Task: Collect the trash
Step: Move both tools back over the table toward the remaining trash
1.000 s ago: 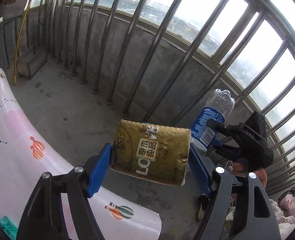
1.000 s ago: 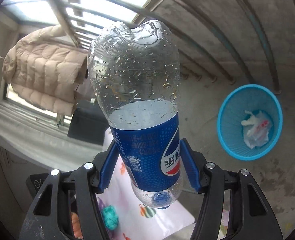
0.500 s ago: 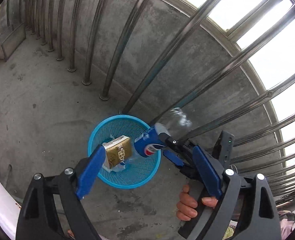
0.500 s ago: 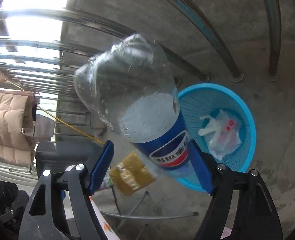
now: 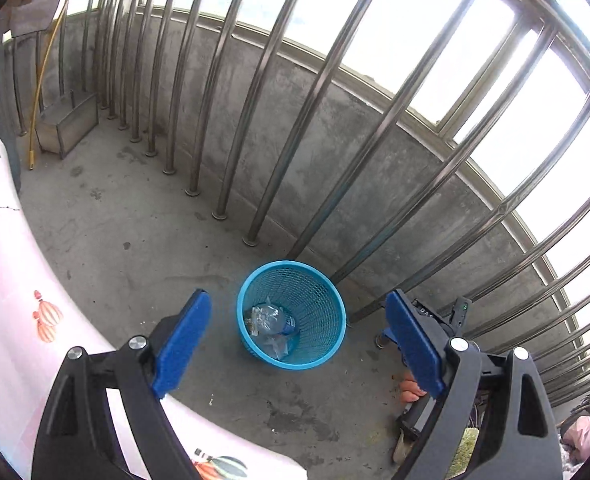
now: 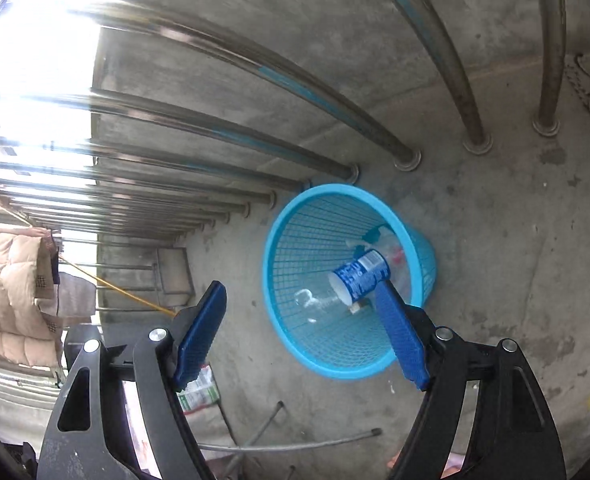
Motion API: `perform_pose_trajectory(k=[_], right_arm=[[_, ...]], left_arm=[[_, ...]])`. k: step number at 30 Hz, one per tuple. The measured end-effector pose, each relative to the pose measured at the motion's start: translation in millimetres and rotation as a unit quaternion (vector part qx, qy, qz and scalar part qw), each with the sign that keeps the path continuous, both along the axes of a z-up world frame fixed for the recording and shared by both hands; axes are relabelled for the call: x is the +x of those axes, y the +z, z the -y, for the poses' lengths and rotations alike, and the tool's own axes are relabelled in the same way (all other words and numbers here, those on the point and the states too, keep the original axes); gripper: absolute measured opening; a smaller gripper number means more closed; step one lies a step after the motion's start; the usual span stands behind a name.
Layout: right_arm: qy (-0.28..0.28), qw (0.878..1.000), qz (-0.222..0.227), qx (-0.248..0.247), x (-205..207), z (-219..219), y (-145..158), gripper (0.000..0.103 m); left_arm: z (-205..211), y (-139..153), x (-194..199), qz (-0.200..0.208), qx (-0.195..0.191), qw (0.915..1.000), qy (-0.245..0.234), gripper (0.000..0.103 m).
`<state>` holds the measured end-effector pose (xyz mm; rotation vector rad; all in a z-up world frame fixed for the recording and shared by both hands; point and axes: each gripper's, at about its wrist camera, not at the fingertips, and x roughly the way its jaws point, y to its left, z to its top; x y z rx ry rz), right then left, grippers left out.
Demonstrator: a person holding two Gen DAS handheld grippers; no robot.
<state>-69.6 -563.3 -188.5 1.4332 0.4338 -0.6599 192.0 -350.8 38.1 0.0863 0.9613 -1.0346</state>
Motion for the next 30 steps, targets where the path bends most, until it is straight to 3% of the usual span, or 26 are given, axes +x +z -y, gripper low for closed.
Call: perform_pose_trajectory(k=[2,5,8,13,15,20,26,30], right_arm=[[0.032,0.999,-0.019,-0.025,11.2,-10.0,16.4,0.073],[0.104,0.989,-0.067,-0.086,35.4,-35.6,44.8,0.073],[0.171,0.973,-0.083,-0.132,59.0,-67.1,64.1,0.073],[0.26,0.946,-0.057,-0.185,84.8,-112.4,102.0,0.073],[0.291,0.934,-0.042,-0.202,94.0,-128.8,115.4,0.073],[0.363,0.906,0.006,-0.216,119.6,-172.6,148.7,0.073],[0.461,0.856,0.061,-0.225,161.6,-238.1,178.5,0.073],[0.519,0.821,0.094,-0.22,184.0,-288.2,199.8,0.073]], left_arm=[[-31.4,7.1,-1.3,0.03,-0.004,0.9989,0.036,0.087],[-80.0,11.0,-8.7,0.094,0.024,0.9906,0.096,0.087],[-130.3,14.4,-20.2,0.104,0.034,0.9861,0.125,0.087],[-216.6,24.4,-52.7,0.137,0.032,0.9748,0.174,0.087],[-250.9,25.6,-60.6,0.131,0.028,0.9685,0.209,0.087],[-331.5,27.3,-84.1,0.136,0.011,0.947,0.291,0.087],[-396.8,35.1,-105.4,0.146,-0.019,0.9237,0.354,0.087],[-420.6,37.8,-113.8,0.15,-0.045,0.9154,0.371,0.086]])
